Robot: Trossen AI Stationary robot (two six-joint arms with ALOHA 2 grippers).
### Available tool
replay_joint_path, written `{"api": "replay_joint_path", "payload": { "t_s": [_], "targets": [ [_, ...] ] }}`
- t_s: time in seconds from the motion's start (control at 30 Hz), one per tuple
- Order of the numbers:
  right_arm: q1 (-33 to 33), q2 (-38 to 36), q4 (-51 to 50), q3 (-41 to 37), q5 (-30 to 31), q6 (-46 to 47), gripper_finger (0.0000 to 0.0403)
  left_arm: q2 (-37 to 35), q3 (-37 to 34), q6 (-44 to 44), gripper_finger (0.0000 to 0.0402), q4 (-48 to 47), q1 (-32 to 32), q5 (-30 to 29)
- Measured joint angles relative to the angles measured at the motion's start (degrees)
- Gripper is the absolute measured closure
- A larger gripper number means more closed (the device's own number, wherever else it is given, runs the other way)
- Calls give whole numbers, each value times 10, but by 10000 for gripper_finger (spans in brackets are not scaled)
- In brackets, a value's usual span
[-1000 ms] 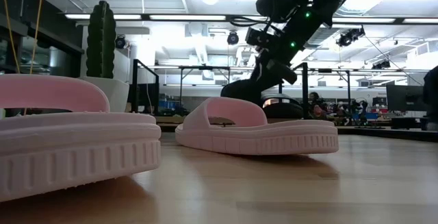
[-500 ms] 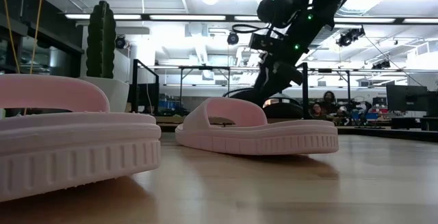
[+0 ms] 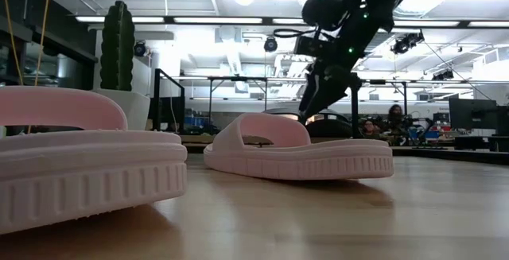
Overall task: Pick and place slides into the shelf
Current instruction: Put the black slides on the shelf, then put the top pink slides on the shelf
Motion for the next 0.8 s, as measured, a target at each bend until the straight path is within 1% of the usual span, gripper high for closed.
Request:
{"api": "replay_joint_path", "payload": {
  "t_s": [0.27, 0.4, 0.63, 0.8],
  "targets": [
    [0, -43, -34, 0, 0, 14, 137, 1, 0, 0, 227, -1, 0, 0],
    [10, -59, -43, 0, -2, 22, 137, 1, 0, 0, 227, -1, 0, 0],
    [44, -66, -46, 0, 0, 35, 137, 1, 0, 0, 227, -1, 0, 0],
    [61, -66, -45, 0, 2, 73, 137, 1, 0, 0, 227, -1, 0, 0]
  ]
}}
